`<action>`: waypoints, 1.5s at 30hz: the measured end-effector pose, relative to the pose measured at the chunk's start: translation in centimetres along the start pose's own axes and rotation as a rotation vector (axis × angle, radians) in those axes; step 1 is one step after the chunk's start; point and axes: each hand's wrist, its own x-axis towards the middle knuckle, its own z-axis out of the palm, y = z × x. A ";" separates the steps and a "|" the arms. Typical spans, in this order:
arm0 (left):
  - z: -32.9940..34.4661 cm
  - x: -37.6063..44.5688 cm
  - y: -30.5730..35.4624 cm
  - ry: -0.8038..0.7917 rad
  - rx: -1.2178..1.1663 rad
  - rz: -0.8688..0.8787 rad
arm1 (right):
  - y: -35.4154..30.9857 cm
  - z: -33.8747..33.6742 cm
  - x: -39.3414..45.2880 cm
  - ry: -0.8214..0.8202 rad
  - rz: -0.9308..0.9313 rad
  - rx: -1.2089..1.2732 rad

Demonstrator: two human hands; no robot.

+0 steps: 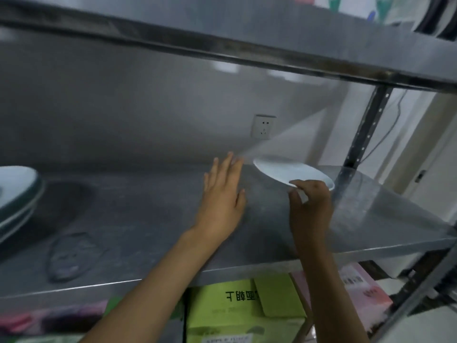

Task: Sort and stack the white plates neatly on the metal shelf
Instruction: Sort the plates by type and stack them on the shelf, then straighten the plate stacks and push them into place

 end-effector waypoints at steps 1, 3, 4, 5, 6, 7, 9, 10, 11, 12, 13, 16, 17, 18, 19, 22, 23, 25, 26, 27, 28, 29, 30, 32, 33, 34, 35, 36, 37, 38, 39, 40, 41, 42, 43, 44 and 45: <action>-1.4 -0.4 -0.1 0.032 0.022 -0.009 | -1.7 0.5 -0.4 0.004 -0.035 0.050; -4.2 -0.9 -0.6 0.098 0.071 -0.025 | -4.9 1.4 -0.9 0.012 -0.085 0.148; -5.8 -1.2 -1.1 0.131 0.089 -0.033 | -6.7 1.8 -1.2 0.015 -0.114 0.196; -7.4 -1.5 -1.5 0.161 0.096 -0.033 | -8.4 2.1 -1.7 0.009 -0.144 0.251; -9.0 -2.0 -2.0 0.194 0.099 -0.030 | -10.3 2.5 -2.2 -0.007 -0.165 0.309; -10.7 -2.6 -2.5 0.232 0.099 -0.021 | -12.1 2.9 -2.7 -0.029 -0.179 0.365; -13.7 -3.9 -3.3 0.327 0.098 -0.009 | -15.4 3.8 -3.9 -0.078 -0.192 0.467; -15.1 -4.7 -3.6 0.381 0.107 -0.001 | -17.0 4.2 -4.5 -0.102 -0.202 0.517; -16.5 -5.4 -3.8 0.432 0.128 0.006 | -18.6 4.5 -5.2 -0.126 -0.215 0.571; -18.5 -6.4 -4.4 0.478 0.173 0.009 | -20.7 5.2 -6.1 -0.166 -0.230 0.632; -19.7 -6.9 -4.6 0.500 0.201 0.019 | -22.0 5.6 -6.8 -0.193 -0.238 0.664; -23.0 -8.5 -5.8 0.550 0.260 0.024 | -25.9 7.0 -8.7 -0.266 -0.274 0.742; -24.3 -9.2 -6.4 0.581 0.288 0.019 | -27.3 7.5 -9.4 -0.289 -0.290 0.770; -25.4 -9.7 -7.0 0.601 0.314 0.017 | -28.4 7.8 -10.1 -0.306 -0.302 0.785; -26.6 -10.5 -7.4 0.621 0.345 0.004 | -29.6 8.2 -10.7 -0.324 -0.322 0.796; -29.1 -12.3 -8.4 0.683 0.416 -0.047 | -32.3 8.7 -12.1 -0.396 -0.381 0.828; -29.6 -12.8 -8.5 0.697 0.425 -0.058 | -32.9 8.8 -12.4 -0.436 -0.383 0.835; -30.3 -13.6 -8.9 0.699 0.438 -0.090 | -33.7 9.0 -12.7 -0.492 -0.369 0.844; -30.5 -14.0 -9.1 0.696 0.438 -0.113 | -33.9 9.1 -13.0 -0.488 -0.358 0.839; -30.7 -14.4 -9.2 0.694 0.435 -0.134 | -33.9 9.2 -13.2 -0.466 -0.342 0.832; -30.8 -14.7 -9.4 0.690 0.437 -0.147 | -33.8 9.5 -13.3 -0.436 -0.319 0.827; -31.0 -15.0 -9.5 0.682 0.455 -0.154 | -33.7 9.7 -13.5 -0.414 -0.292 0.827; -31.0 -15.3 -9.7 0.670 0.477 -0.160 | -33.6 10.0 -13.7 -0.402 -0.265 0.824; -31.1 -15.8 -10.1 0.659 0.501 -0.178 | -33.3 10.4 -14.0 -0.398 -0.224 0.812; -31.1 -16.0 -10.2 0.656 0.503 -0.188 | -33.2 10.6 -14.2 -0.404 -0.208 0.808; -31.1 -16.1 -10.4 0.655 0.506 -0.196 | -33.1 10.7 -14.3 -0.415 -0.193 0.807; -31.2 -16.2 -10.4 0.651 0.510 -0.208 | -33.0 10.9 -14.5 -0.428 -0.177 0.809; -31.1 -16.3 -10.4 0.640 0.513 -0.222 | -32.9 11.1 -14.7 -0.437 -0.165 0.812; -31.0 -16.4 -10.3 0.622 0.511 -0.240 | -32.8 11.2 -14.9 -0.439 -0.158 0.816; -30.9 -16.4 -10.2 0.604 0.506 -0.257 | -32.7 11.4 -15.1 -0.438 -0.152 0.819; -30.8 -16.6 -10.1 0.589 0.502 -0.271 | -32.6 11.5 -15.2 -0.440 -0.144 0.823; -30.6 -16.7 -10.1 0.576 0.504 -0.279 | -32.6 11.6 -15.4 -0.448 -0.132 0.829; -30.6 -16.8 -10.0 0.567 0.513 -0.287 | -32.6 11.7 -15.6 -0.456 -0.122 0.836; -30.5 -16.9 -10.1 0.558 0.534 -0.294 | -32.5 11.7 -15.7 -0.460 -0.115 0.844; -30.5 -17.0 -10.3 0.545 0.569 -0.304 | -32.4 11.7 -15.8 -0.462 -0.107 0.852; -30.5 -17.1 -10.5 0.534 0.616 -0.315 | -32.4 11.7 -15.9 -0.467 -0.096 0.862; -30.6 -17.1 -10.5 0.525 0.656 -0.329 | -32.3 11.8 -16.0 -0.471 -0.081 0.870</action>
